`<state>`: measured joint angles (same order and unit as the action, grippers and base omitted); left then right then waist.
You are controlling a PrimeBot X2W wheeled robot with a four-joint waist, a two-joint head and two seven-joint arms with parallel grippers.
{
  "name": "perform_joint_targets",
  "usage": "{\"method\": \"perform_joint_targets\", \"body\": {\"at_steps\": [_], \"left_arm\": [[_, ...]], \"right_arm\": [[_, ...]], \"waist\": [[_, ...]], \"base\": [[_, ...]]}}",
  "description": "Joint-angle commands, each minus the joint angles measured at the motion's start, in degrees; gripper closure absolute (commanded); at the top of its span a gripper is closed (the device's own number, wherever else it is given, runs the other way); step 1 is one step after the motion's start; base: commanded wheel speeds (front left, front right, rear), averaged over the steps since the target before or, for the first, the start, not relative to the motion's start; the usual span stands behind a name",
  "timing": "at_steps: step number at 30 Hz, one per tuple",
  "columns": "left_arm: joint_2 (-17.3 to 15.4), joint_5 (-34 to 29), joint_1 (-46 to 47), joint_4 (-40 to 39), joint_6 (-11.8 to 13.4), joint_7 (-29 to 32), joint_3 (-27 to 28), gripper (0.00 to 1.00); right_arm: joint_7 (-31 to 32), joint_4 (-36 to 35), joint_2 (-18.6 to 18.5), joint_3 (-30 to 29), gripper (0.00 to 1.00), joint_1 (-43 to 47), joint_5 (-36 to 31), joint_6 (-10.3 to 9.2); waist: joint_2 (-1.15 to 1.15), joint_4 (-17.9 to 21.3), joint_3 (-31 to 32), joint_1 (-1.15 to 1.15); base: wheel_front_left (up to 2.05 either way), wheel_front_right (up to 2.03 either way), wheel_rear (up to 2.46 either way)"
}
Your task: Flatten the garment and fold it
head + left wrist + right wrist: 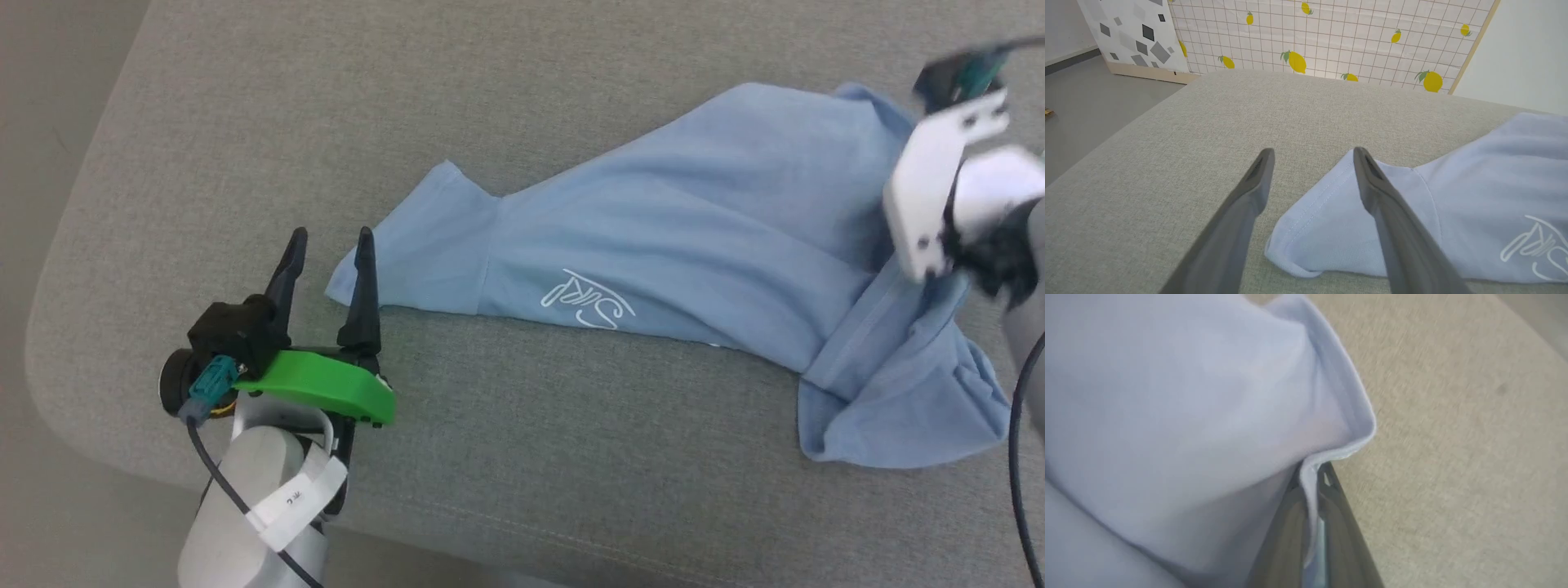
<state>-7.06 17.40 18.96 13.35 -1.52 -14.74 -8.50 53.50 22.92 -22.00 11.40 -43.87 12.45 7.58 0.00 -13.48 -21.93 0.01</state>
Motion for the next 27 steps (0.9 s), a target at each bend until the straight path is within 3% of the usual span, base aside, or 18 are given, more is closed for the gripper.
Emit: {"method": "perform_joint_targets", "body": {"at_steps": [1, 12, 18, 19, 20, 21, 27], "left_arm": [[0.6, -0.5, 1.2, 0.3, -0.6, -0.3, 0.3, 0.0], [3.2, -1.3, 2.7, 0.8, -2.5, -0.3, 1.6, 0.0], [3.8, -1.6, 2.7, 1.9, -3.0, -0.3, 2.3, 0.0], [3.8, -1.6, 2.7, 2.0, -3.1, -0.3, 2.3, 0.0], [3.9, -1.7, 2.6, 2.3, -3.2, -0.3, 2.4, 0.0], [3.9, -1.7, 2.5, 2.5, -3.2, -0.3, 2.4, 0.0], [4.0, -2.5, 2.1, 3.9, -3.8, -0.3, 3.4, 0.0]], "right_arm": [[-2.4, -0.6, 0.5, -0.7, 1.0, -3.9, -1.9, -0.09], [-23.3, 5.9, 6.1, 2.0, 1.0, -21.3, -12.2, -0.09], [-22.2, 16.0, 8.3, 3.1, 1.0, -19.7, -11.6, -0.09], [-21.9, 17.1, 8.6, 2.7, 0.96, -19.2, -11.1, -0.09], [-22.2, 18.0, 9.0, 2.2, 0.36, -19.0, -10.5, -0.09], [-22.7, 18.5, 9.0, 2.1, 0.0, -18.9, -10.2, -0.09], [-31.2, 17.7, 9.7, -2.3, 0.0, -19.1, -5.3, -0.09]], "waist": [[0.0, -1.1, -0.7, -0.01], [0.0, -5.6, -4.7, -0.01], [0.0, -5.6, -4.4, -0.01], [0.0, -5.4, -4.2, -0.01], [0.0, -5.1, -3.8, -0.01], [0.0, -4.8, -3.5, -0.01], [0.0, -1.8, 0.2, -0.01]], "base": [[0.0, 0.0, 0.0], [0.0, 0.0, 0.0], [0.0, 0.0, 0.0], [0.0, 0.0, 0.0], [0.0, 0.0, 0.0], [0.0, 0.0, 0.0], [0.0, 0.0, 0.0]]}}
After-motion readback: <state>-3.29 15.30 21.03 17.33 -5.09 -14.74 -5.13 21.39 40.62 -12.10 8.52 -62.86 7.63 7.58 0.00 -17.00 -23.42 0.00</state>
